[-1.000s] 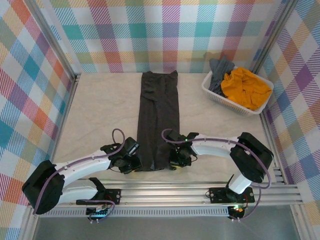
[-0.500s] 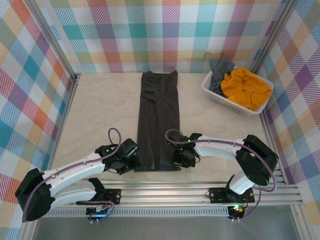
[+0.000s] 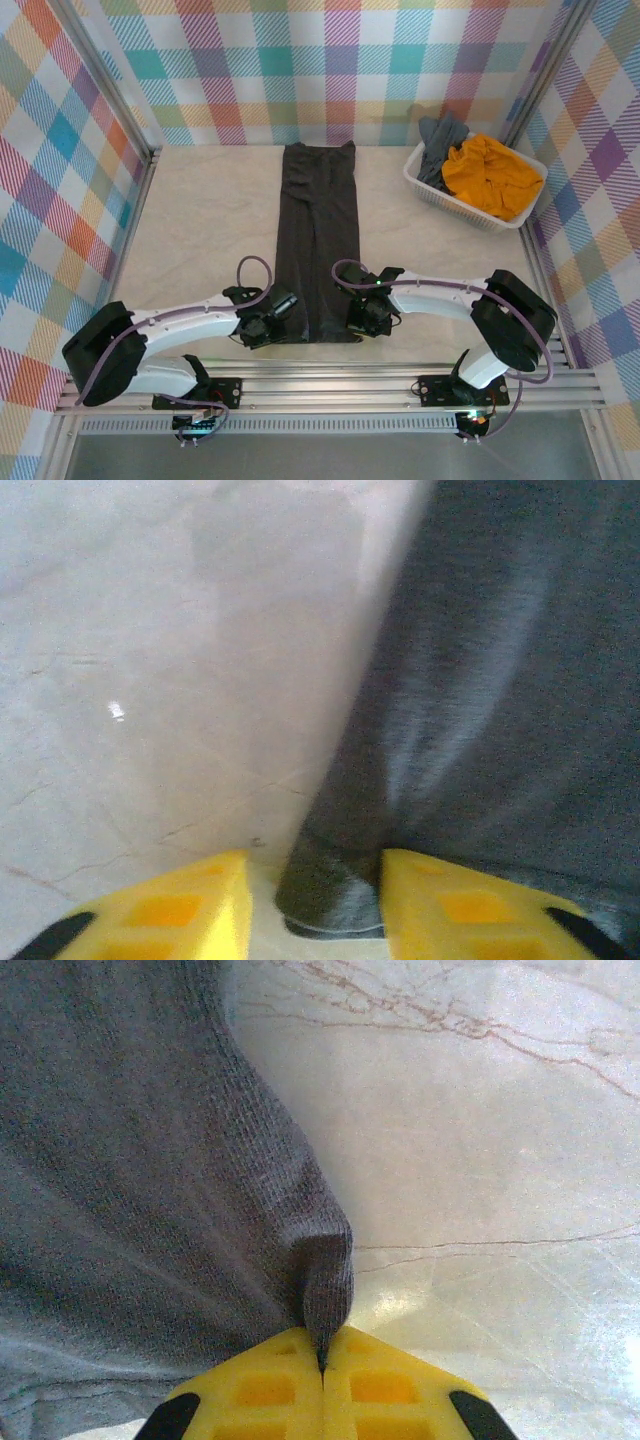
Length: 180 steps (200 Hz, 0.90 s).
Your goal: Fold and stack the t-shirts
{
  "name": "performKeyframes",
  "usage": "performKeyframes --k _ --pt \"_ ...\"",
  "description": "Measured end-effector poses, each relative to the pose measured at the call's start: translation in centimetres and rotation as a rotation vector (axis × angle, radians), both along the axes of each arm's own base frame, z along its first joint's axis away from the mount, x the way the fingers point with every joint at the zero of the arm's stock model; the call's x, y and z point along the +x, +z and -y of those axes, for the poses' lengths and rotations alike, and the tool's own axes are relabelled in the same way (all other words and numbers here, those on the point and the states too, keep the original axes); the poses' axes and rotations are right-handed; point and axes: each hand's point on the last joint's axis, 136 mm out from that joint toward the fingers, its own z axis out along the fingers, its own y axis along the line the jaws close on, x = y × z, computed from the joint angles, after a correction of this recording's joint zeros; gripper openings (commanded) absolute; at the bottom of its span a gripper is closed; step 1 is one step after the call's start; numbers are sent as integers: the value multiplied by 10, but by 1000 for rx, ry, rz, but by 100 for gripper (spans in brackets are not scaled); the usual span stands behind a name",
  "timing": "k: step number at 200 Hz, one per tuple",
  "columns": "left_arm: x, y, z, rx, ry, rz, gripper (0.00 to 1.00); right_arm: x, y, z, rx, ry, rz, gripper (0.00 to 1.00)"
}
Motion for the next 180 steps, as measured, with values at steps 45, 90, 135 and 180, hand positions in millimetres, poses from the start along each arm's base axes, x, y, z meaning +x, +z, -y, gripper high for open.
performKeyframes --k 45,90,135,180 --pt "13 5 24 -51 -19 35 3 -1 5 1 16 0 11 0" --pt "15 16 32 -103 -34 76 0 -4 10 3 23 0 15 0" --pt "-6 26 22 -178 -49 86 0 -24 12 6 21 22 -10 0" --pt "-1 62 26 -266 -35 159 0 -18 39 5 64 -34 18 0"
